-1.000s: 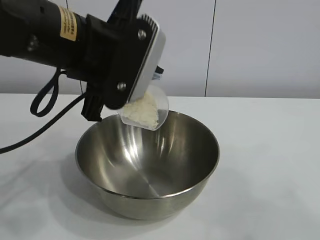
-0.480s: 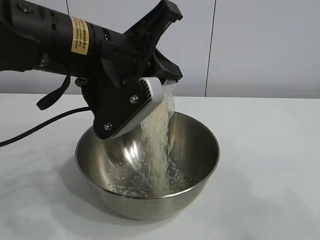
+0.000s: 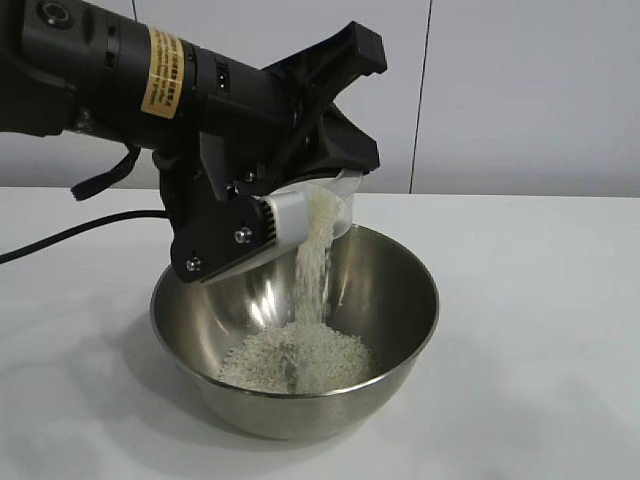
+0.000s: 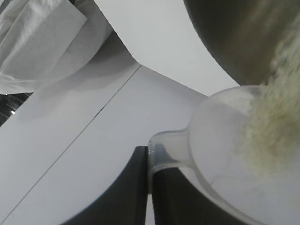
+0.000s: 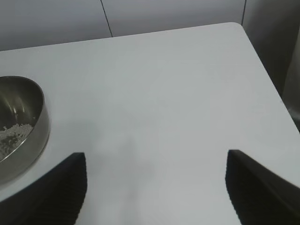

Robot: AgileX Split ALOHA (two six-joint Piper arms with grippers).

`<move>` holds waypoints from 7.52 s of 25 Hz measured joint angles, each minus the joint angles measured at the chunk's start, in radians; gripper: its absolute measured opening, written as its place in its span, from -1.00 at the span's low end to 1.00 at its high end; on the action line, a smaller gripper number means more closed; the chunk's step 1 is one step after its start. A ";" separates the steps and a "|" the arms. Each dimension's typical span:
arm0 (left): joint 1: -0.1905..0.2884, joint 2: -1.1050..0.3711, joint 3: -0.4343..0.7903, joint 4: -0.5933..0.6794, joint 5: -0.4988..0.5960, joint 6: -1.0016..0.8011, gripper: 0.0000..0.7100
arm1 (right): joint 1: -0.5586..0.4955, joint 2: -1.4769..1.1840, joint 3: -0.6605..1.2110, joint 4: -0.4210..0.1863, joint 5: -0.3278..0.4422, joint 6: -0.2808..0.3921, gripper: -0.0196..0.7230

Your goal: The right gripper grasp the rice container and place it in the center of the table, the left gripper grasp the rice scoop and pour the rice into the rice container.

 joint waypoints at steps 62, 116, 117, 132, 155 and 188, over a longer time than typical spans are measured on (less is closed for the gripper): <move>0.484 -0.086 0.635 -0.864 -0.719 -1.680 -0.97 | 0.022 0.000 0.000 0.001 0.000 0.000 0.55; 0.484 0.307 0.686 -0.923 -0.735 -1.675 0.31 | 0.022 0.000 0.000 0.001 0.001 0.000 0.55; 0.484 0.306 0.696 -0.936 -0.735 -1.675 0.42 | 0.022 0.000 0.000 0.001 0.001 0.000 0.55; 0.484 0.158 0.823 -0.992 -0.735 -1.636 0.85 | 0.022 0.000 0.000 0.001 0.001 0.000 0.55; 0.709 -0.324 -0.162 -1.057 1.041 -1.520 0.85 | 0.022 0.000 0.000 0.001 0.001 0.000 0.55; 1.029 -1.355 0.087 -1.034 1.313 -1.569 0.85 | 0.056 0.004 0.000 0.004 0.000 0.000 0.55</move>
